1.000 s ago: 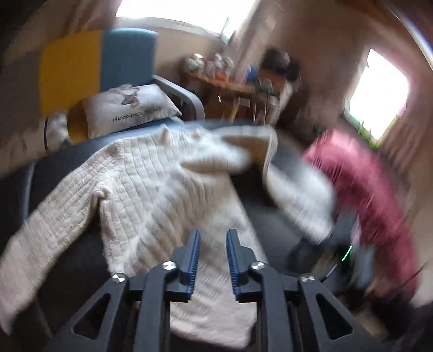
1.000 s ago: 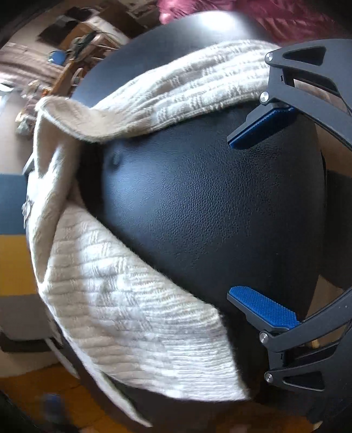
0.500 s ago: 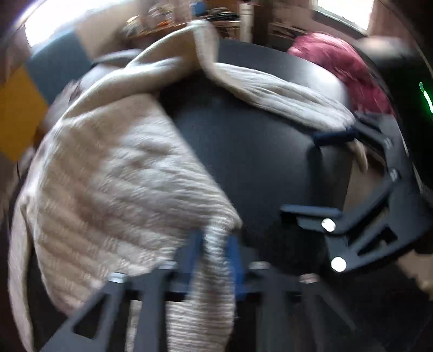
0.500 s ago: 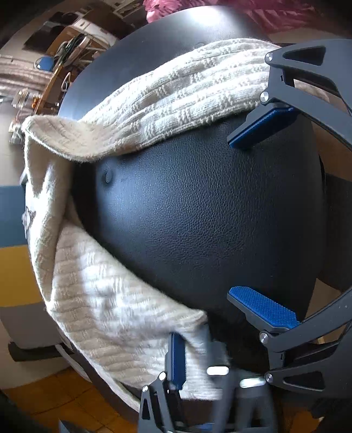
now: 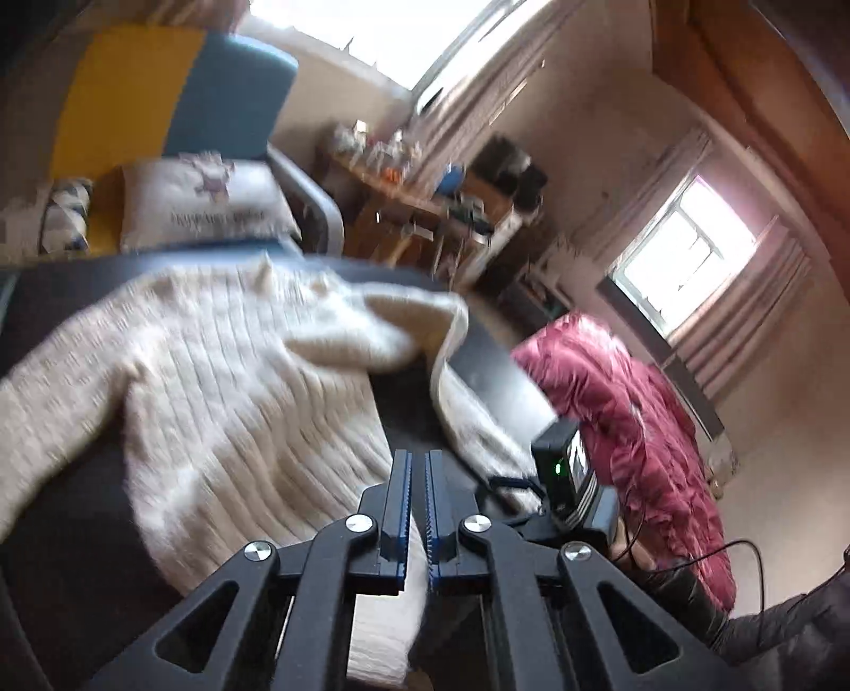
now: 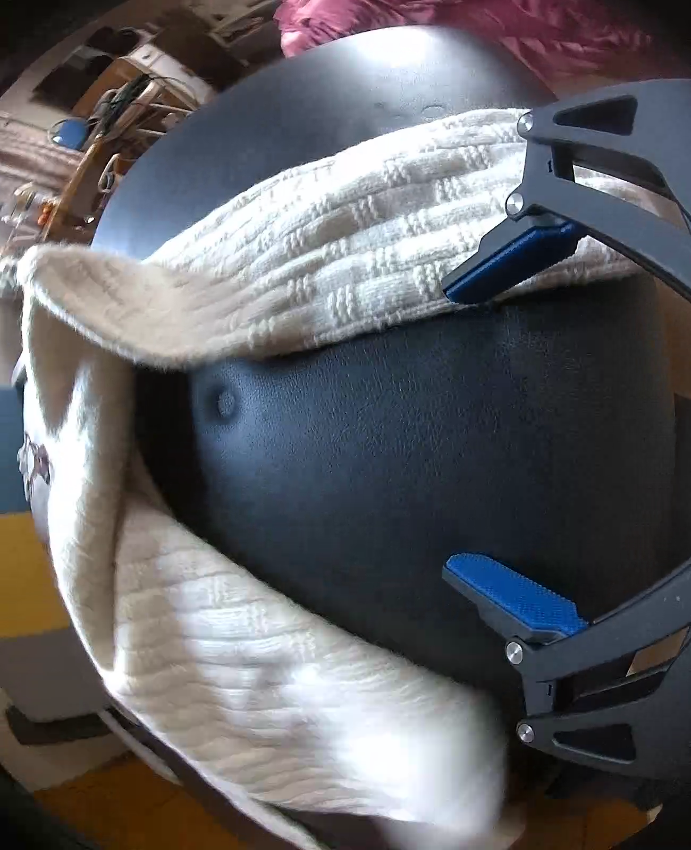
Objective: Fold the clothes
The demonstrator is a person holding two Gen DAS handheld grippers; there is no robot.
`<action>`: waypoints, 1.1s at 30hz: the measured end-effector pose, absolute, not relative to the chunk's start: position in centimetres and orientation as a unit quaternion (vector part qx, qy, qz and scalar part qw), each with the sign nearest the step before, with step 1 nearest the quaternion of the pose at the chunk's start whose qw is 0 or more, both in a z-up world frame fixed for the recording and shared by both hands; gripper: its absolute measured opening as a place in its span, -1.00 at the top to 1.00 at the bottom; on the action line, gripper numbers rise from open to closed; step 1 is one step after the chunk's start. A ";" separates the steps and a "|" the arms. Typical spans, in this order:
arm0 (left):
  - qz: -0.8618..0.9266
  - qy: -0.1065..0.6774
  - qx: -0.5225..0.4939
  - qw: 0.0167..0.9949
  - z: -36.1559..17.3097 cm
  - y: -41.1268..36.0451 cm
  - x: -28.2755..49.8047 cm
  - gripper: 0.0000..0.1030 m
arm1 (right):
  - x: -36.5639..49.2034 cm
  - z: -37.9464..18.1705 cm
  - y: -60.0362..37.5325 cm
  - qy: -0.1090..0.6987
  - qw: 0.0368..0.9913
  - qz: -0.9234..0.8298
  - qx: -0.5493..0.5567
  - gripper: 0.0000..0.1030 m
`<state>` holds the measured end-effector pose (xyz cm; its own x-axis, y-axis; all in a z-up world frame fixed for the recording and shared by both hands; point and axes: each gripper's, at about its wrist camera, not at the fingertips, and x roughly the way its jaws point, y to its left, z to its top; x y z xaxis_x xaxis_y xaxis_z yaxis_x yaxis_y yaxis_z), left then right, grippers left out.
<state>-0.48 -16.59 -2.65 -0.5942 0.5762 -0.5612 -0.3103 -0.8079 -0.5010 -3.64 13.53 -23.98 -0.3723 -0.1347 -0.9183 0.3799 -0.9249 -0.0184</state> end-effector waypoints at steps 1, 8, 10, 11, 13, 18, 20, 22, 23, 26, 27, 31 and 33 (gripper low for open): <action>0.883 -0.161 -0.368 0.243 -2.0 -16.8 -0.5 0.94 | -3.7 -23.3 14.0 0.121 0.151 -0.825 0.531 -0.88; 0.865 -0.005 -0.450 0.223 -6.7 -11.2 -0.3 0.62 | -8.1 -20.7 19.9 0.113 0.097 -0.836 0.528 -0.88; 0.847 0.021 -0.479 0.228 -9.3 -9.1 -0.6 0.58 | -9.7 -21.9 20.8 0.111 0.103 -0.821 0.550 -0.88; 0.838 0.034 -0.493 0.230 -10.6 -8.1 -0.7 0.55 | -10.4 -22.8 21.0 0.115 0.105 -0.811 0.564 -0.87; 0.819 0.061 -0.522 0.230 -13.2 -6.1 -1.0 0.48 | -11.2 -23.9 21.5 0.109 0.120 -0.802 0.575 -0.94; 0.813 0.156 -0.519 0.214 -16.5 -2.5 -0.4 0.26 | -12.7 -24.3 22.6 0.101 0.133 -0.798 0.579 -1.00; 0.815 0.181 -0.509 0.211 -16.6 -2.0 0.3 0.32 | -13.2 -24.3 22.8 0.100 0.137 -0.797 0.580 -1.00; 0.813 0.184 -0.507 0.221 -16.4 -2.4 0.5 0.53 | -13.5 -24.1 22.9 0.102 0.139 -0.796 0.580 -1.00; 0.811 0.171 -0.513 0.224 -16.3 -3.2 0.4 0.57 | -13.8 -24.1 23.1 0.102 0.139 -0.795 0.581 -1.00; 0.812 0.138 -0.529 0.205 -15.8 -6.4 0.1 0.78 | -14.8 -23.8 23.7 0.102 0.129 -0.793 0.586 -1.00; 0.812 0.127 -0.534 0.197 -15.6 -7.5 0.0 0.80 | -15.2 -23.6 24.0 0.102 0.122 -0.793 0.588 -1.00; 0.828 0.043 -0.529 0.179 -13.4 -12.9 -0.7 0.82 | -16.8 -23.2 25.2 0.104 0.094 -0.796 0.589 -1.00; 0.842 -0.001 -0.509 0.179 -11.3 -15.1 -0.6 0.82 | -17.4 -22.9 25.5 0.109 0.082 -0.795 0.591 -1.00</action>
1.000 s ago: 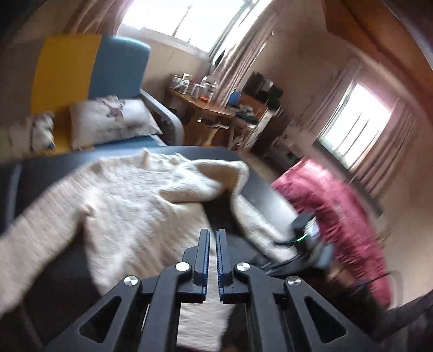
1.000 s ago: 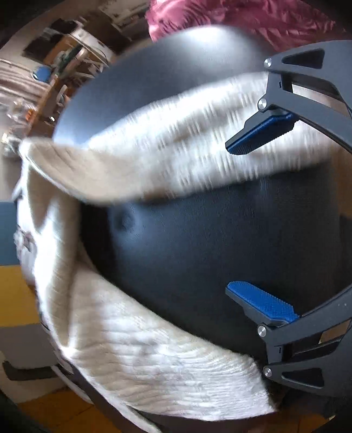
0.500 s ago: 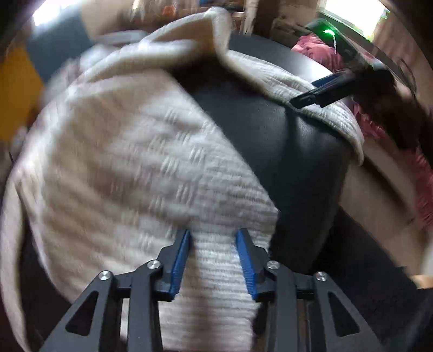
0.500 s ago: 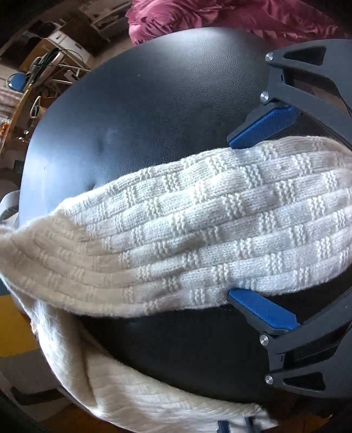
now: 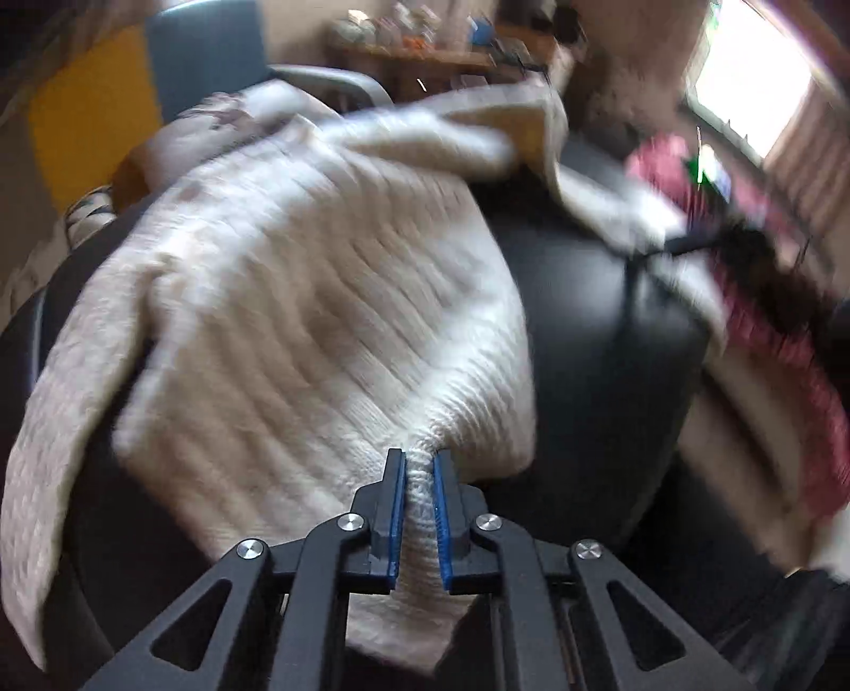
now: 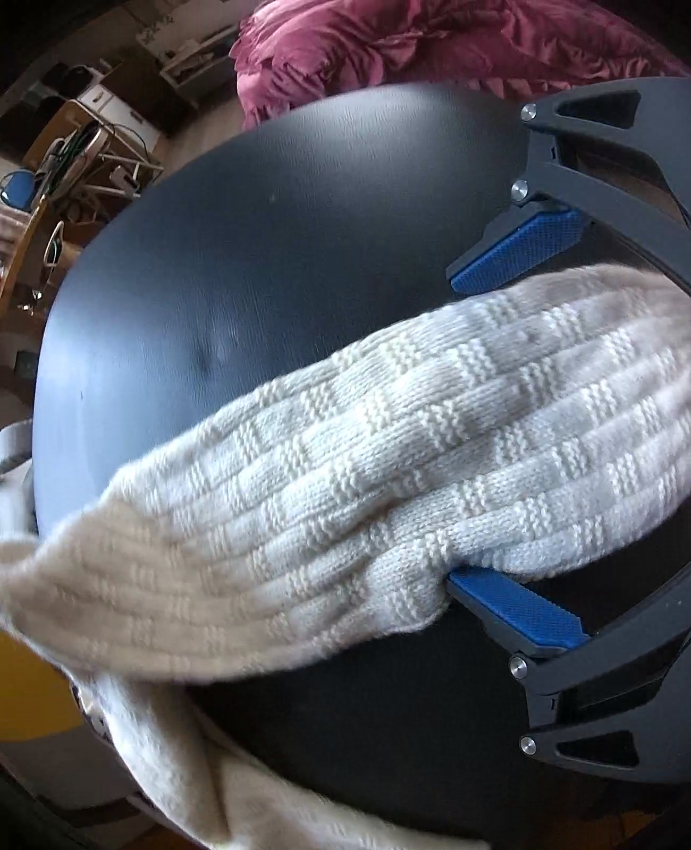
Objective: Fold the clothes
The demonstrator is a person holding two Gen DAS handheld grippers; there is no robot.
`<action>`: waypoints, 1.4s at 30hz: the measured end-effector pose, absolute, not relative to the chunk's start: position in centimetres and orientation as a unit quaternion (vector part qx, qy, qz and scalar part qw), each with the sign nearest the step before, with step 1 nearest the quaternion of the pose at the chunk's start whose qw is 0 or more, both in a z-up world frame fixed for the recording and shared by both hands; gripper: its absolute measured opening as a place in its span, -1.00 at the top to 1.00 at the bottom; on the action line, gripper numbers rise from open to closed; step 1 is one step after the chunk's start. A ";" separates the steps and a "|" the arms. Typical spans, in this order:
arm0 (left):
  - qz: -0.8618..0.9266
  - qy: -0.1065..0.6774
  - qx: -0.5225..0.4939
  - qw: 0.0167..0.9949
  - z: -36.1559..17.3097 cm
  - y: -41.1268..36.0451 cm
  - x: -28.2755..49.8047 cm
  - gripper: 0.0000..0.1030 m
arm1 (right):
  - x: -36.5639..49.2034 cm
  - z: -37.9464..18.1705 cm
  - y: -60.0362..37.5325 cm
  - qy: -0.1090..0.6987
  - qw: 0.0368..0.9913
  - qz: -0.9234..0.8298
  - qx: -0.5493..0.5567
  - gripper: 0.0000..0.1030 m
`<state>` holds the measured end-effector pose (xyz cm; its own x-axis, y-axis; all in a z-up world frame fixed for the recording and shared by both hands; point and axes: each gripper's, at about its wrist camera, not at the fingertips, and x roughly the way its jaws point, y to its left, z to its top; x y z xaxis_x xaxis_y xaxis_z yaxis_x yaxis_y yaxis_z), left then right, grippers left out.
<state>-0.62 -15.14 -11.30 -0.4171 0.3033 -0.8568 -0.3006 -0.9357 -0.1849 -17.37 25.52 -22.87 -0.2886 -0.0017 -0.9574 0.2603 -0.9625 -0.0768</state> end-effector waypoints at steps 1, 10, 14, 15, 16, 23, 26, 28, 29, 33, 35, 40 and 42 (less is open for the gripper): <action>0.848 -0.018 -0.499 0.177 -10.3 -16.0 -0.7 0.82 | -17.6 -22.6 25.6 0.115 0.075 -0.795 0.591 -1.00; 0.869 0.101 -0.442 0.199 -6.4 -9.2 -3.0 0.54 | -16.7 -15.0 19.8 0.147 0.184 -0.843 0.484 -1.00; 0.850 0.165 -0.456 0.207 -8.7 -4.7 -4.5 0.42 | -18.7 -13.1 16.2 0.175 0.252 -0.842 0.445 -1.00; 0.845 0.180 -0.458 0.211 -9.4 -3.7 -4.6 0.26 | -19.5 -12.9 14.5 0.187 0.262 -0.840 0.437 -1.00; 0.839 0.195 -0.460 0.214 -10.1 -2.8 -4.5 0.19 | -19.9 -13.1 12.7 0.199 0.271 -0.838 0.429 -1.00; 0.800 0.273 -0.484 0.225 -16.1 0.5 -4.1 -0.05 | -23.5 -15.1 7.2 0.276 0.312 -0.799 0.434 -1.00; 0.820 0.204 -0.483 0.229 -15.4 -1.5 -4.7 0.17 | -25.0 -16.3 7.0 0.290 0.298 -0.799 0.435 -0.94; 0.830 0.139 -0.488 0.232 -14.7 -3.5 -5.5 0.76 | -25.9 -16.6 6.9 0.292 0.280 -0.805 0.433 -0.72; 0.834 0.106 -0.490 0.233 -14.3 -4.4 -5.9 0.80 | -26.3 -16.5 6.9 0.290 0.271 -0.810 0.431 -0.58; 0.850 -0.023 -0.479 0.218 -12.6 -9.2 -7.2 0.83 | -28.1 -15.3 7.1 0.276 0.233 -0.838 0.409 -0.51; 0.854 -0.075 -0.472 0.203 -12.1 -11.4 -7.9 0.84 | -29.2 -15.0 7.0 0.274 0.208 -0.850 0.400 -0.51; 0.858 -0.212 -0.421 0.204 -9.8 -16.5 -7.8 0.84 | -32.1 -15.6 5.9 0.257 0.162 -0.869 0.392 -0.51; 0.854 -0.244 -0.403 0.222 -8.7 -17.5 -7.6 0.84 | -33.3 -17.1 5.1 0.258 0.154 -0.863 0.406 -0.51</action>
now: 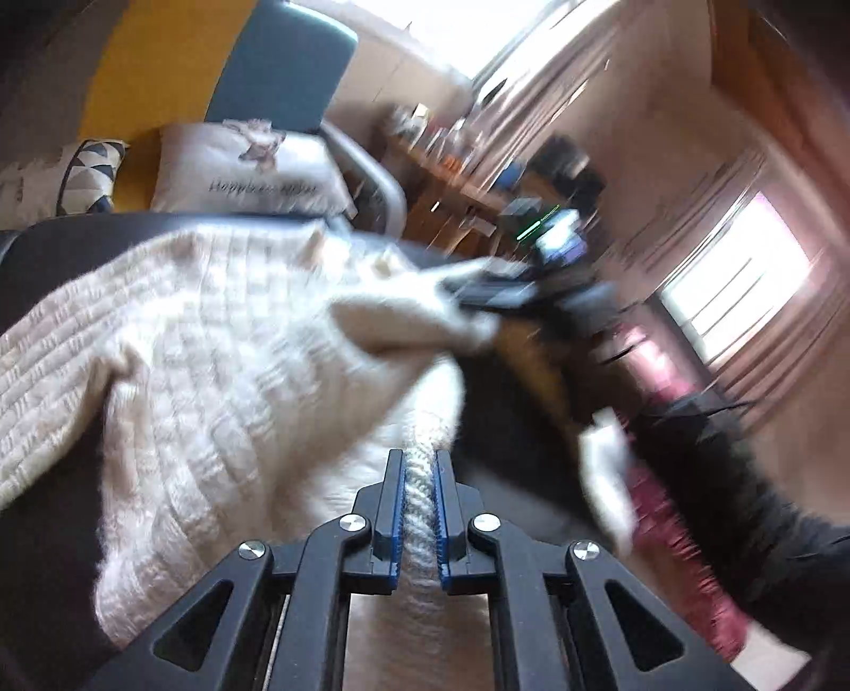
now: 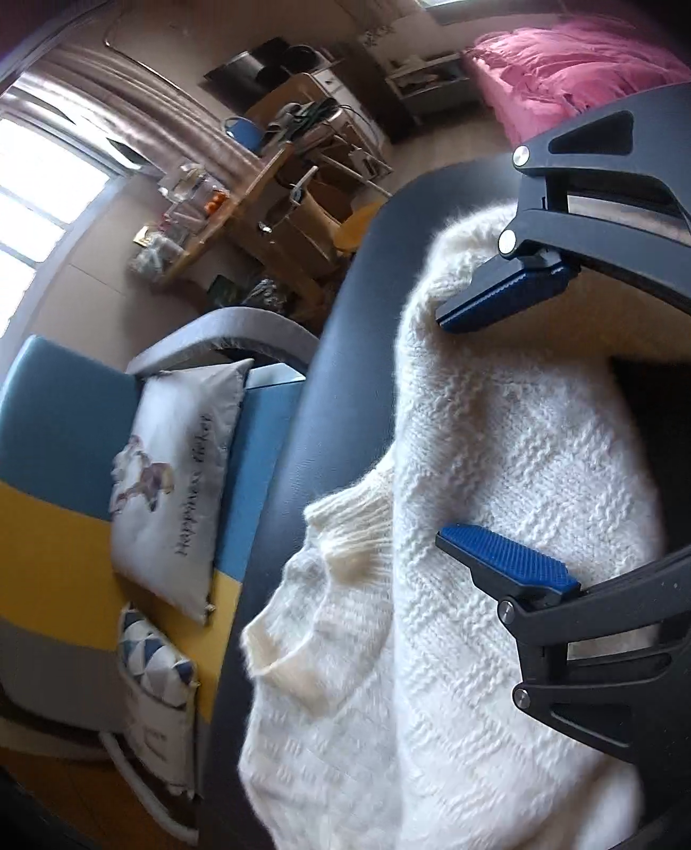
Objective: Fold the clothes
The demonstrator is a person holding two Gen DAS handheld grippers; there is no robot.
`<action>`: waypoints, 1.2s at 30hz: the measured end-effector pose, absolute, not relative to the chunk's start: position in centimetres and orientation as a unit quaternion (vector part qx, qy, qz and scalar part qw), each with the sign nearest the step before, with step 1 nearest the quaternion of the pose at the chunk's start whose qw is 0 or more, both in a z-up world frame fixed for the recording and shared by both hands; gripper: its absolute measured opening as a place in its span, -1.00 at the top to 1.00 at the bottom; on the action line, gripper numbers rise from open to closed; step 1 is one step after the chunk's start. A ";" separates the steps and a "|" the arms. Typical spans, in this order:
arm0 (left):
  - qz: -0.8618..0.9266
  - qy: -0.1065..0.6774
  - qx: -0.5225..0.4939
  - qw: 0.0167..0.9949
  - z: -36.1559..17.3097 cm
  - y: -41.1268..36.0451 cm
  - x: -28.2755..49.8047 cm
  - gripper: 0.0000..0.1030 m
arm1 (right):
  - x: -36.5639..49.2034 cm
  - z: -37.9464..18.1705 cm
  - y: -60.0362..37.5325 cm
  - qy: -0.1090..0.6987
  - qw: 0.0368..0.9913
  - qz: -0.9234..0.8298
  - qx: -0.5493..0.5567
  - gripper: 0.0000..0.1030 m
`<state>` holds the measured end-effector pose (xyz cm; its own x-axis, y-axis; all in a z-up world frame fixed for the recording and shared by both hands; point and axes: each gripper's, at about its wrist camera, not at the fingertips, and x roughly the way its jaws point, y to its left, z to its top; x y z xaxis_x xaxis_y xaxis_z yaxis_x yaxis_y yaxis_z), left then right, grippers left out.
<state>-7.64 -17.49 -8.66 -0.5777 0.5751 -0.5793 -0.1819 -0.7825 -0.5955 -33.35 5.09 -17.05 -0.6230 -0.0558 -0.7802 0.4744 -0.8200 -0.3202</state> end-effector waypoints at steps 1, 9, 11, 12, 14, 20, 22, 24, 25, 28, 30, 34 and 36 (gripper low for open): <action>0.852 -0.252 -0.403 0.221 -8.5 -17.8 -7.8 0.84 | -33.9 -18.0 4.8 0.256 0.152 -0.857 0.421 -0.51; 0.856 -0.229 -0.427 0.180 -8.0 -20.3 -9.1 0.84 | -29.7 -13.4 7.9 0.166 0.228 -0.864 0.418 -0.52; 0.857 -0.215 -0.435 0.175 -7.9 -20.8 -9.3 0.83 | -25.7 -12.2 8.6 0.171 0.306 -0.839 0.415 -0.52; 0.857 -0.206 -0.440 0.173 -8.0 -20.9 -9.5 0.83 | -23.6 -12.1 8.7 0.183 0.344 -0.822 0.415 -0.52; 0.855 -0.196 -0.449 0.171 -8.2 -21.1 -9.8 0.83 | -19.2 -13.4 8.1 0.234 0.389 -0.790 0.412 -0.52; 0.851 -0.206 -0.452 0.170 -8.7 -21.6 -10.1 0.82 | -15.2 -18.3 3.2 0.282 0.419 -0.746 0.434 -0.52; 0.851 -0.205 -0.452 0.173 -8.7 -21.6 -9.8 0.82 | -16.3 -19.3 1.5 0.260 0.409 -0.753 0.446 -0.52; 0.851 -0.198 -0.455 0.174 -8.9 -21.6 -9.7 0.81 | -17.5 -20.0 0.1 0.244 0.393 -0.758 0.459 -0.52; 0.851 -0.196 -0.456 0.174 -9.0 -21.5 -9.7 0.81 | -18.1 -20.5 -0.5 0.242 0.386 -0.756 0.471 -0.54; 0.848 -0.194 -0.461 0.176 -9.4 -21.5 -9.6 0.81 | -18.9 -22.7 -1.9 0.271 0.370 -0.732 0.504 -0.66; 0.847 -0.194 -0.462 0.177 -9.6 -21.5 -9.6 0.80 | -18.6 -22.8 -1.8 0.283 0.377 -0.729 0.497 -0.66; 0.845 -0.191 -0.466 0.181 -10.0 -21.1 -9.3 0.79 | -18.1 -22.5 -0.9 0.296 0.389 -0.707 0.511 -0.37; 0.844 -0.187 -0.465 0.190 -9.9 -20.5 -8.8 0.79 | -17.6 -22.5 -0.3 0.316 0.389 -0.698 0.512 -0.37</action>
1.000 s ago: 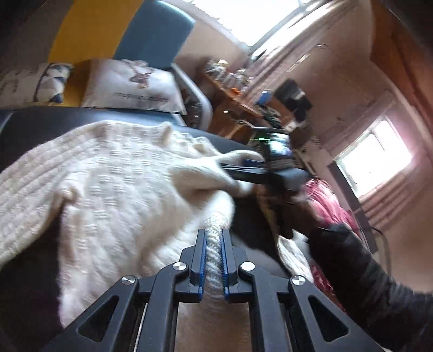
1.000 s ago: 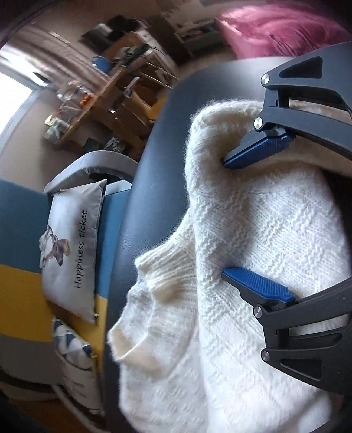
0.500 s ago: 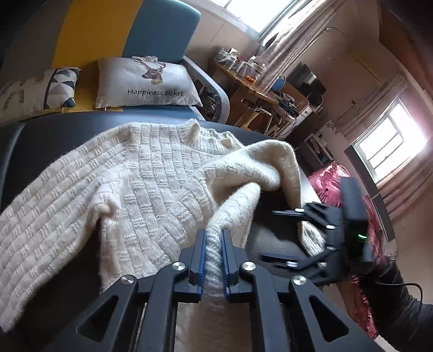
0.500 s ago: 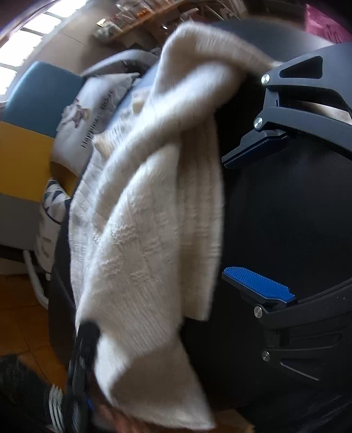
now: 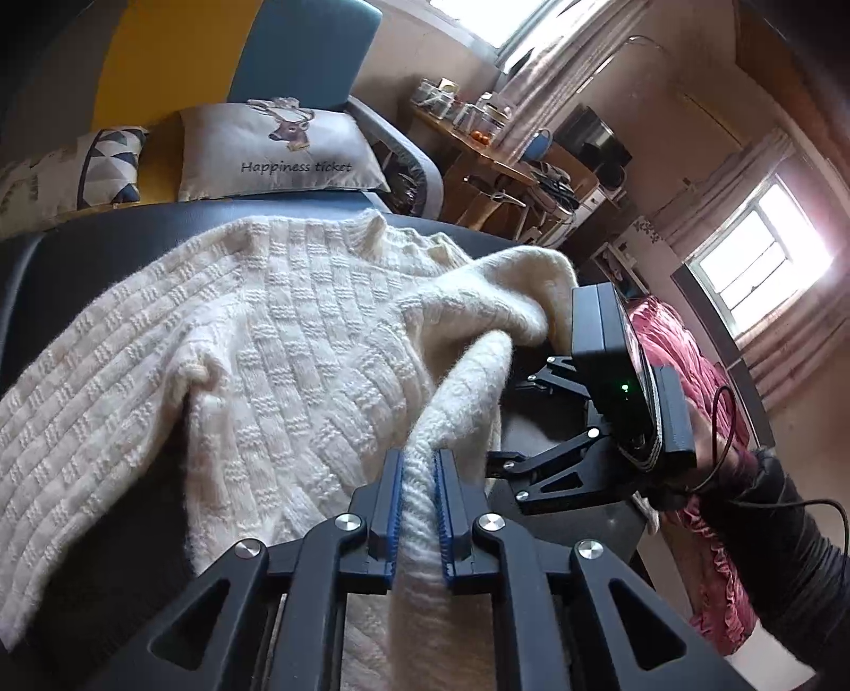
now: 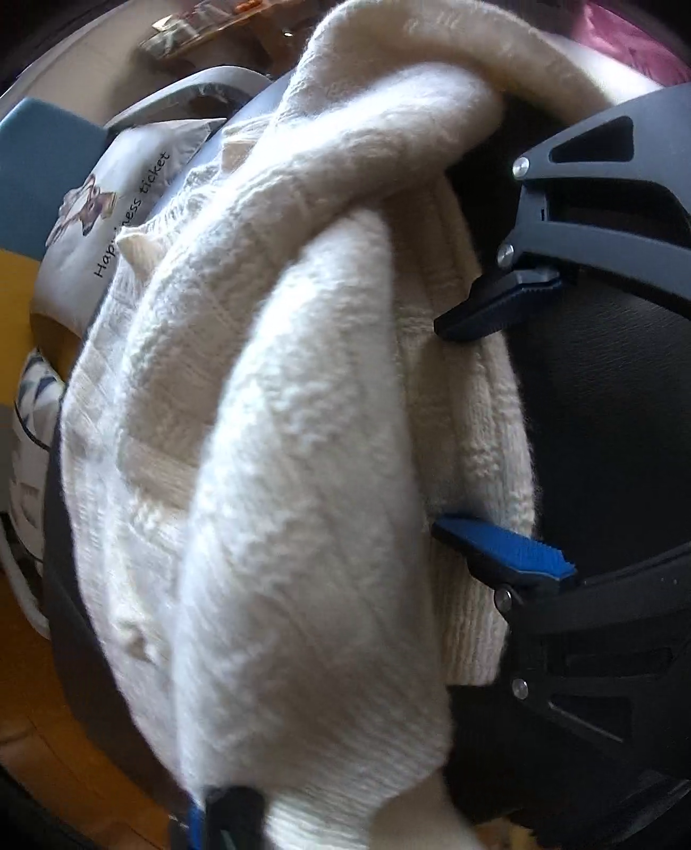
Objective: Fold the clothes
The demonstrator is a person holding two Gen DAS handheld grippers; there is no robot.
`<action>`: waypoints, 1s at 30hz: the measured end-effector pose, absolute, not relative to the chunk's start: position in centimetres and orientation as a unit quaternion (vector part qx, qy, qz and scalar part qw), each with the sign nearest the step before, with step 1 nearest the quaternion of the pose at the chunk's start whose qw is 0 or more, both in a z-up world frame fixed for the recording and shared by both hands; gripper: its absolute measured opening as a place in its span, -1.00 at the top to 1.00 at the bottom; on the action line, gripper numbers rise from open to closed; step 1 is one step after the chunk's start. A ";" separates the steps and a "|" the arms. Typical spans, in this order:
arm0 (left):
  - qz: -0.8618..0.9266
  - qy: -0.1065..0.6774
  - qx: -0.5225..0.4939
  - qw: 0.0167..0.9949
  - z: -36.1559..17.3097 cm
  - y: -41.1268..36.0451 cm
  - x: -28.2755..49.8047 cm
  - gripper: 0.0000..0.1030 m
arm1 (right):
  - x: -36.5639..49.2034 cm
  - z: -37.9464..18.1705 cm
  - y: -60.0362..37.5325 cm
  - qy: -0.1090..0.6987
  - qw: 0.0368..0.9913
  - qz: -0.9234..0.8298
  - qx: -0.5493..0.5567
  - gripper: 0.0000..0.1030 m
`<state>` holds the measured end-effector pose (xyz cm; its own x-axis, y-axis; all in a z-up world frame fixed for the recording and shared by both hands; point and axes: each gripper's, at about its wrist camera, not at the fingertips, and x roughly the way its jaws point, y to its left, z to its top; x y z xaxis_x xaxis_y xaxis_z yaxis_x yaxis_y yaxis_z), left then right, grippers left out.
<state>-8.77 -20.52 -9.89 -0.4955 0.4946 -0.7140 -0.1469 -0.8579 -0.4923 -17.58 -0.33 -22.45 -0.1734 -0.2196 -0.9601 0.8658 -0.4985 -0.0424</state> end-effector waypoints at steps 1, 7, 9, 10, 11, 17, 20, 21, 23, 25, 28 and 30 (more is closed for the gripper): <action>0.844 -0.185 -0.465 0.195 -9.8 -20.2 -8.5 0.78 | -17.3 -22.5 0.1 0.325 0.388 -0.694 0.513 -0.37; 0.830 -0.167 -0.479 0.233 -9.9 -17.9 -6.1 0.77 | -15.5 -22.8 4.3 0.365 0.371 -0.663 0.538 -0.37; 0.824 -0.155 -0.489 0.240 -10.2 -16.8 -5.1 0.67 | -14.7 -22.8 6.2 0.378 0.363 -0.653 0.546 -0.37; 0.824 -0.149 -0.491 0.241 -10.3 -16.4 -4.6 0.67 | -14.5 -22.9 7.2 0.379 0.357 -0.652 0.551 -0.38; 0.825 -0.153 -0.489 0.239 -10.3 -16.5 -4.0 0.67 | -14.4 -23.0 8.2 0.378 0.350 -0.652 0.557 -0.46; 0.842 -0.220 -0.458 0.180 -9.6 -20.6 0.1 0.59 | -13.0 -21.1 13.6 0.388 0.257 -0.706 0.534 -0.61; 0.846 -0.264 -0.450 0.110 -10.4 -24.5 2.7 0.51 | -10.7 -18.1 14.9 0.333 0.283 -0.749 0.498 -0.61; 0.843 -0.277 -0.452 0.092 -11.0 -25.7 3.6 0.49 | -9.9 -17.5 15.1 0.315 0.294 -0.759 0.489 -0.61; 0.837 -0.288 -0.460 0.065 -12.2 -26.8 4.5 0.44 | -8.8 -17.5 14.9 0.285 0.302 -0.776 0.475 -0.61; 0.830 -0.297 -0.469 0.051 -13.4 -27.4 5.0 0.34 | -9.7 -18.7 14.0 0.252 0.302 -0.784 0.481 -0.61; 0.818 -0.307 -0.483 0.061 -15.0 -27.0 4.8 0.26 | -11.2 -20.9 13.3 0.219 0.282 -0.781 0.512 -0.61; 0.813 -0.315 -0.485 0.072 -15.6 -26.6 4.4 0.20 | -11.4 -22.1 13.7 0.199 0.272 -0.777 0.532 -0.61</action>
